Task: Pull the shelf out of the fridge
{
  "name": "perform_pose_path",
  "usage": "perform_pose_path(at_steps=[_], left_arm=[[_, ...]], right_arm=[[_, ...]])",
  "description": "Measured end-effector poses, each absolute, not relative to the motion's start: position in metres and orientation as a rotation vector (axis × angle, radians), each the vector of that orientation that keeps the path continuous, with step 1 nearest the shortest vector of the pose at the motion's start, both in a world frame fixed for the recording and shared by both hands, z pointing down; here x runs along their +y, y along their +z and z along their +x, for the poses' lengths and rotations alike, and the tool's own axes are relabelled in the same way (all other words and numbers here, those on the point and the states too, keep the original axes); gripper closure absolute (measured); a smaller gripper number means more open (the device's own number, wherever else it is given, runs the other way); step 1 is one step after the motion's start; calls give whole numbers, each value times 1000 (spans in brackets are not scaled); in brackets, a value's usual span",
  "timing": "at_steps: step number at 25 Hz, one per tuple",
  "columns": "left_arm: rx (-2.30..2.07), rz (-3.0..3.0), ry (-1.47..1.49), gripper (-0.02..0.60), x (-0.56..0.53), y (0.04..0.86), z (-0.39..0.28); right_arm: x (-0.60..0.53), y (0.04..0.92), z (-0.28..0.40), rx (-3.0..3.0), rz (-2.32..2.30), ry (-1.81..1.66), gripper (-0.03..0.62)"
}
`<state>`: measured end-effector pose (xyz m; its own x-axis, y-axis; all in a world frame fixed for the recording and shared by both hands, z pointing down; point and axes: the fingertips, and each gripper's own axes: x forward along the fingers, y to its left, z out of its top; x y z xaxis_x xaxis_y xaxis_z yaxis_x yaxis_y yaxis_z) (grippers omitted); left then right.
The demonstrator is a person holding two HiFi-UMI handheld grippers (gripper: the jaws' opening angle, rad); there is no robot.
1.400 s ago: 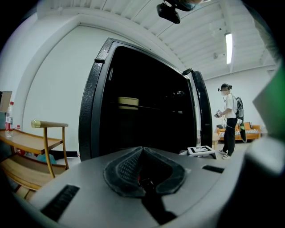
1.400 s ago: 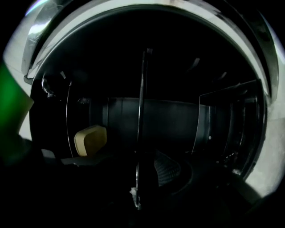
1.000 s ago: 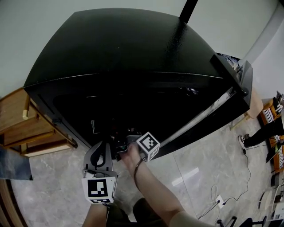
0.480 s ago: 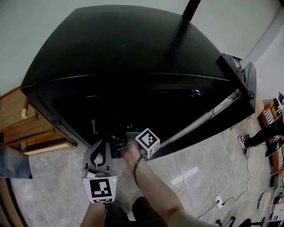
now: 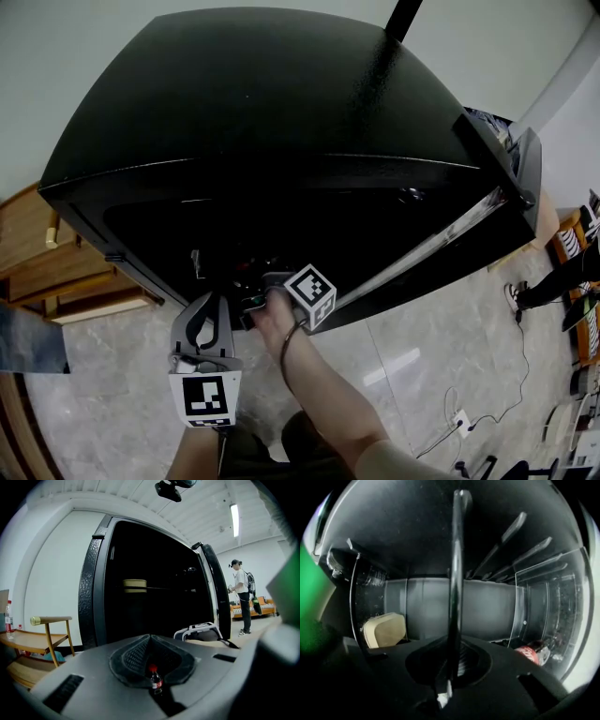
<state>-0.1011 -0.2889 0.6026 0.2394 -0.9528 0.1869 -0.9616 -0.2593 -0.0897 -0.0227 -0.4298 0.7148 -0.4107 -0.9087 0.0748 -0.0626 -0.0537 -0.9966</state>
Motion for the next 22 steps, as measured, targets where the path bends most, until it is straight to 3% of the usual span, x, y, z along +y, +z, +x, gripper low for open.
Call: perform_pose_path(at_steps=[22], left_arm=[[-1846, 2357, 339, 575, -245, 590, -104]], right_arm=[[-358, 715, -8, 1506, -1074, -1579, 589]])
